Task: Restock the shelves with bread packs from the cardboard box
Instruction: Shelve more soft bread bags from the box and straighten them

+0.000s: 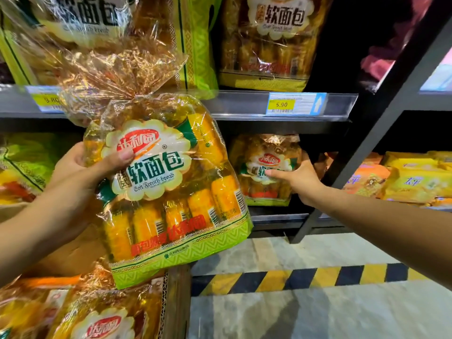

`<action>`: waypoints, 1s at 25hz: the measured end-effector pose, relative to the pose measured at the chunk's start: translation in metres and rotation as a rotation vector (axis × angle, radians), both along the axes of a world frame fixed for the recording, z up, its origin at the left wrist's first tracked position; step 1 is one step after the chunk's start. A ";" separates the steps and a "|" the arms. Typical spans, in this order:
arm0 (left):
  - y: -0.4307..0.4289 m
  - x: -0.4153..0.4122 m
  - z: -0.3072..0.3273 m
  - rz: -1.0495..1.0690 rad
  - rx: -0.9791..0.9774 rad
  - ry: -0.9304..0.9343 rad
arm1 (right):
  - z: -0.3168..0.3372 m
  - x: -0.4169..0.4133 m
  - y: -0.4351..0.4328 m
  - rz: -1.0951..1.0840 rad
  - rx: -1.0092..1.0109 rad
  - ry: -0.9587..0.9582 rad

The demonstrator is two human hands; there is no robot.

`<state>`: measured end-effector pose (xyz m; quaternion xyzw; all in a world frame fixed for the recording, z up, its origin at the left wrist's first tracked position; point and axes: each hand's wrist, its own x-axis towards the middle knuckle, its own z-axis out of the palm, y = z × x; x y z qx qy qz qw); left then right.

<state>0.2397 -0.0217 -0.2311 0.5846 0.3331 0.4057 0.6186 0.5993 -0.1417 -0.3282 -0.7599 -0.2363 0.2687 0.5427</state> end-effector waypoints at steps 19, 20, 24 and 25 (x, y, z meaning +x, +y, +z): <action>-0.020 0.006 0.012 -0.033 -0.052 -0.043 | 0.075 -0.093 -0.040 0.317 -0.021 0.119; -0.026 0.012 0.015 -0.050 -0.042 -0.039 | 0.087 -0.105 -0.048 0.381 0.030 0.202; -0.052 0.045 0.027 -0.115 0.022 0.055 | 0.094 -0.125 -0.084 0.492 0.084 0.169; -0.057 0.054 0.029 -0.128 0.027 0.095 | 0.093 -0.127 -0.092 0.515 0.084 0.146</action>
